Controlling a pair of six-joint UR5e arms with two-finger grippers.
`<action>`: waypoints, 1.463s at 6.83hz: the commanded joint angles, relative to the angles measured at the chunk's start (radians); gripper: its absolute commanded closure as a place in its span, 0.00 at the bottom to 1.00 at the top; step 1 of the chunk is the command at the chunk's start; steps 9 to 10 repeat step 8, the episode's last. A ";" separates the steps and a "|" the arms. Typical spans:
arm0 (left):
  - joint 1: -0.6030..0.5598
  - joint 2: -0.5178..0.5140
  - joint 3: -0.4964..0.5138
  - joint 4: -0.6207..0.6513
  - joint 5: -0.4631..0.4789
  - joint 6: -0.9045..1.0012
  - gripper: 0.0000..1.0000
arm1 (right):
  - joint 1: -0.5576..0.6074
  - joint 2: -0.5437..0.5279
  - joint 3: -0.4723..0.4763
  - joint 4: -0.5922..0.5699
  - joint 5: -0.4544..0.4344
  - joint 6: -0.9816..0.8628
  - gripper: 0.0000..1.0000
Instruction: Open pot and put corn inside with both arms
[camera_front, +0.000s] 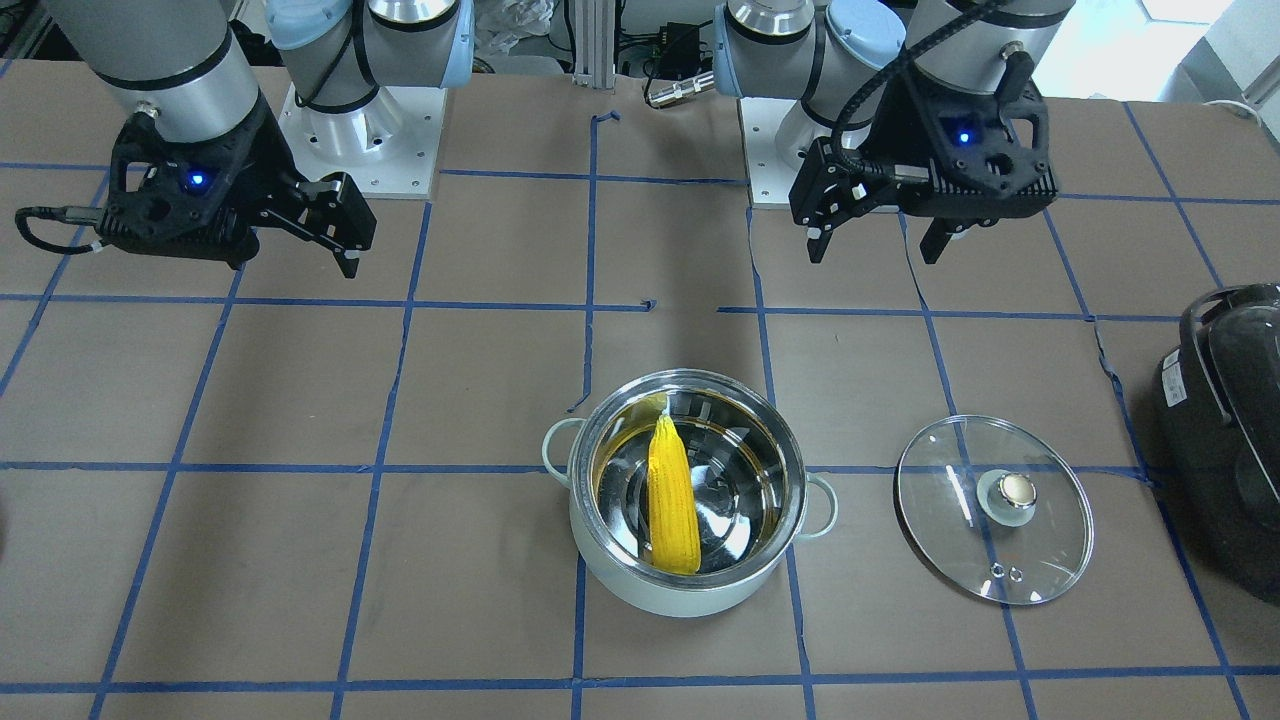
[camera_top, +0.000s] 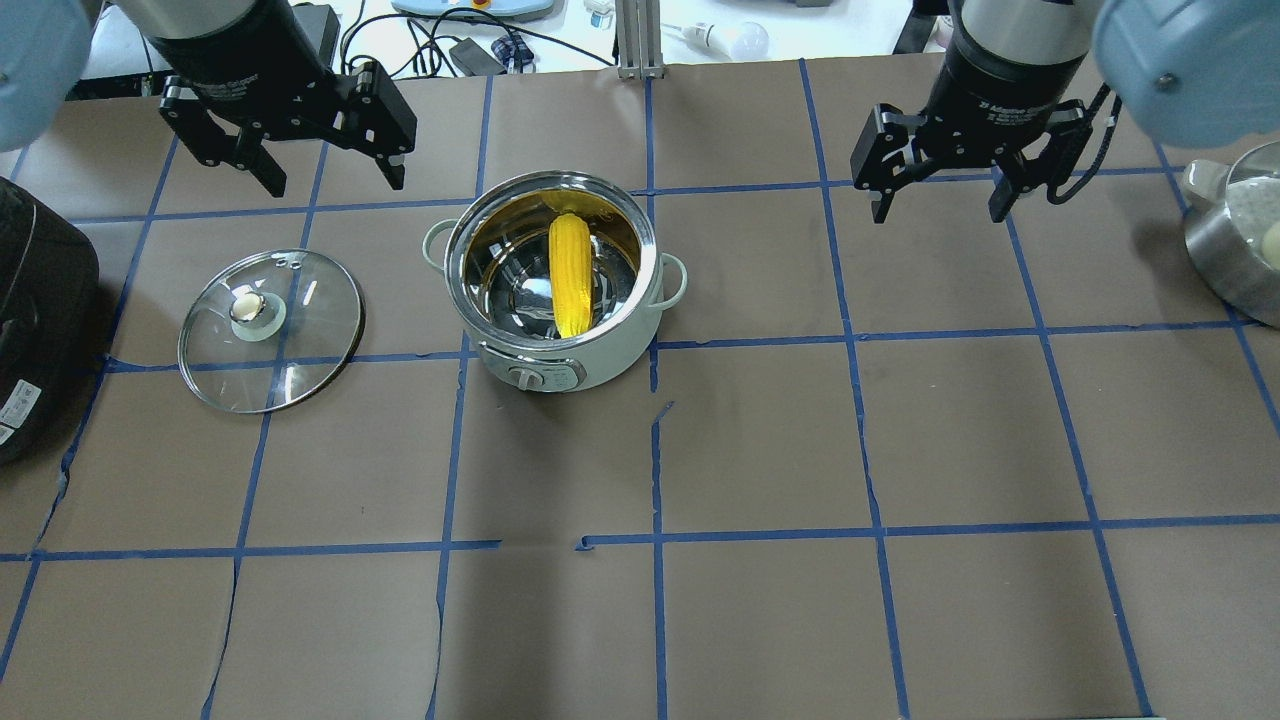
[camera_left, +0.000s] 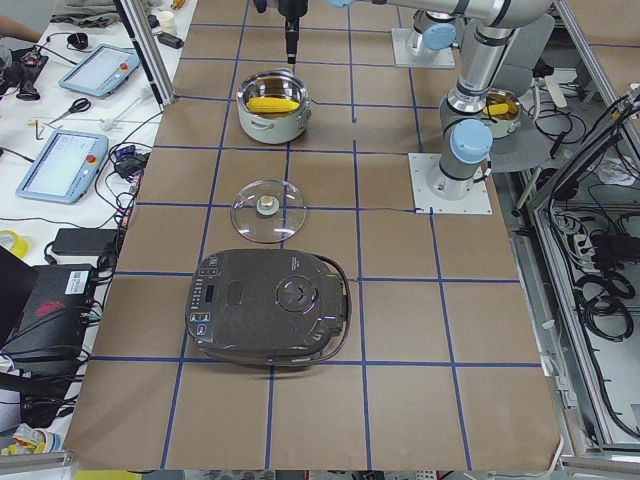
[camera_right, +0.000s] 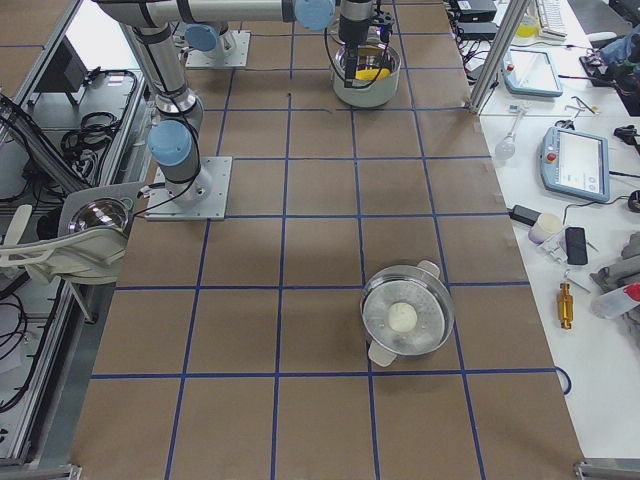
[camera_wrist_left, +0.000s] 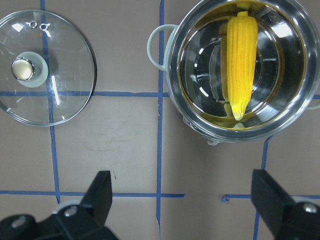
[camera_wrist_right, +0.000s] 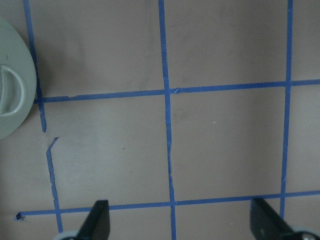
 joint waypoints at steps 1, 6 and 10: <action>0.032 0.033 -0.024 0.008 -0.005 0.049 0.00 | -0.005 -0.039 0.011 0.037 -0.005 -0.054 0.00; 0.032 0.039 -0.054 0.069 -0.003 0.051 0.00 | -0.005 -0.041 0.020 0.042 0.000 -0.046 0.00; 0.032 0.039 -0.049 0.072 -0.003 0.104 0.00 | -0.005 -0.041 0.021 0.036 0.000 -0.046 0.00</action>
